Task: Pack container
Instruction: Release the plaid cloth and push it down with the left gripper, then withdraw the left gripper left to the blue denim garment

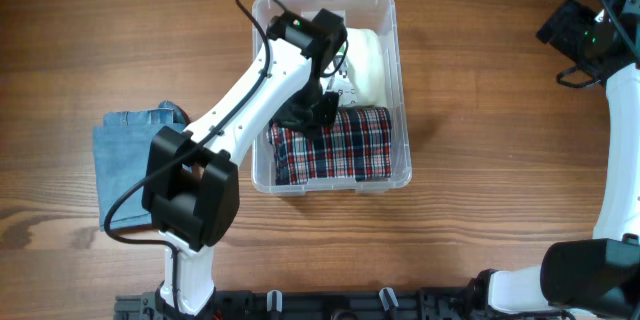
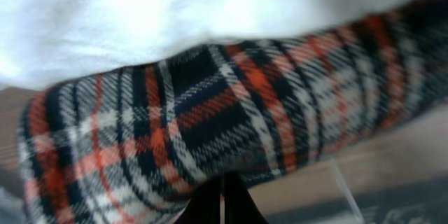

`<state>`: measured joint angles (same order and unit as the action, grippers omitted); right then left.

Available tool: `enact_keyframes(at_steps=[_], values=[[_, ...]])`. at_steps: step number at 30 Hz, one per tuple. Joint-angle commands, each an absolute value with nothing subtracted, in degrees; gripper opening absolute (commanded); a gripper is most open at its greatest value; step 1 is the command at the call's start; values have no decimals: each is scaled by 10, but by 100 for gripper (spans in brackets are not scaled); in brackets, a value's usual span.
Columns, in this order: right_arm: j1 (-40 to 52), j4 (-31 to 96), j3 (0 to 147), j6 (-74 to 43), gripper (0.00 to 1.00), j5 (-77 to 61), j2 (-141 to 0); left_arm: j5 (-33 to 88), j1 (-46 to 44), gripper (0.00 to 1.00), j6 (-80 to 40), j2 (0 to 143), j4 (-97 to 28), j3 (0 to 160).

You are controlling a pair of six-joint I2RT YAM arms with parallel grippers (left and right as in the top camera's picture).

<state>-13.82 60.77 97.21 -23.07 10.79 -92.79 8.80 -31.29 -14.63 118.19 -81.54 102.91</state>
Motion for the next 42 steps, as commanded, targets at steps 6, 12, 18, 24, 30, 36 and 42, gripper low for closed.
enact_keyframes(at_steps=[6,12,18,24,30,36,42], values=[[-141,606,970,-226,100,120,-934,78,-273,8,-176,1180,-719,939],[-141,606,970,-226,100,120,-934,74,-267,7,-151,1173,-707,948],[-141,606,970,-226,100,120,-934,74,-268,10,-141,1140,-734,1001],[-141,606,970,-226,100,120,-934,74,-258,42,-141,1076,-737,1025],[-141,606,970,-226,100,120,-934,74,-189,89,-143,1006,-744,1025],[-141,606,970,-226,100,120,-934,55,-66,99,-159,962,-804,1025],[-141,606,970,-226,100,120,-934,37,63,100,-159,964,-885,1014]])
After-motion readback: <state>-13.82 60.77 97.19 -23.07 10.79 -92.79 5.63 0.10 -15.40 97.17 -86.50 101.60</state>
